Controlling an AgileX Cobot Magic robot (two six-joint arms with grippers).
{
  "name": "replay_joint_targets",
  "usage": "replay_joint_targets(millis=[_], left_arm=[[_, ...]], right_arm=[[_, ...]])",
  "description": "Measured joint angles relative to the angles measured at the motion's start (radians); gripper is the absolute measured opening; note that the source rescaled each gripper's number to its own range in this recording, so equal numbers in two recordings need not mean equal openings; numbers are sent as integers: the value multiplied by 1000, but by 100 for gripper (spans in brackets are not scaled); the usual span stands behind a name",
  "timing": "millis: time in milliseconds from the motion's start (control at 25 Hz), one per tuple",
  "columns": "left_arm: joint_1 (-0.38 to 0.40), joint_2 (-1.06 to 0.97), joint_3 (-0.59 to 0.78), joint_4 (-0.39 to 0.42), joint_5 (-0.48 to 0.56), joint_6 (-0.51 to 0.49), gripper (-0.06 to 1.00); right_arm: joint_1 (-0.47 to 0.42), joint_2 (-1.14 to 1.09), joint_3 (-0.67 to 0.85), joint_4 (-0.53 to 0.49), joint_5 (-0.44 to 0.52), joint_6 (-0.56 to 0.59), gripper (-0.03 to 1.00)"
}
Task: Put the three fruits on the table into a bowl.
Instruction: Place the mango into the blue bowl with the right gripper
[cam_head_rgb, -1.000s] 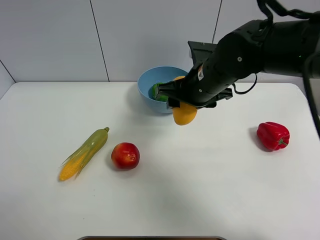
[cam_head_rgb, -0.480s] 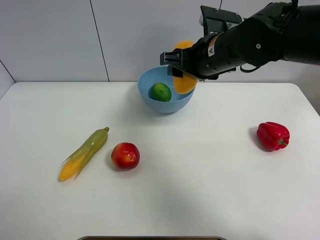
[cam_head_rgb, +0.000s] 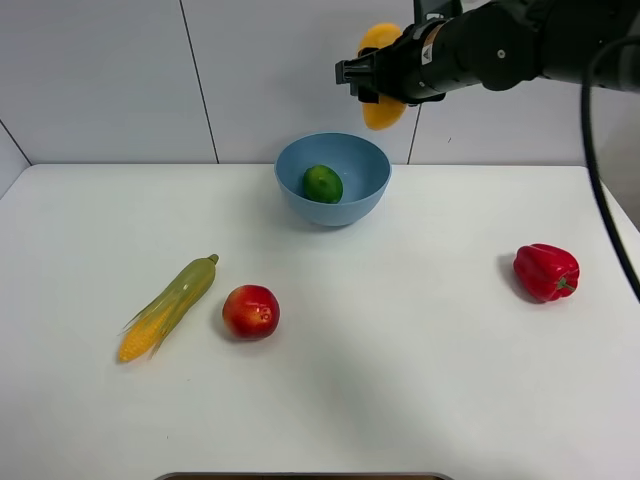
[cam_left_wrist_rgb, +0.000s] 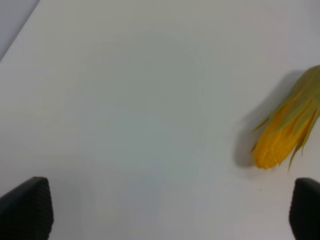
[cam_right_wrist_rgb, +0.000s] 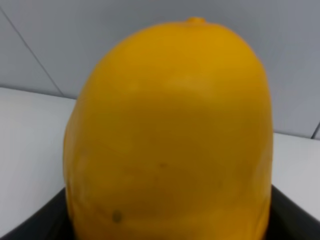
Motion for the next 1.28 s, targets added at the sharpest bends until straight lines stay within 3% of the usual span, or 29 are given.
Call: replay_joint_targets(millis=[280, 600, 1280], left_arm=[[0, 0, 0, 0, 0, 0, 87], [0, 0, 0, 0, 0, -1, 87], [0, 0, 0, 2, 0, 0, 87]], right_arm=[[-2, 197, -163, -2, -3, -87, 0], [-2, 414, -320, -2, -34, -106, 0], [-2, 597, -351, 76, -68, -162, 0]])
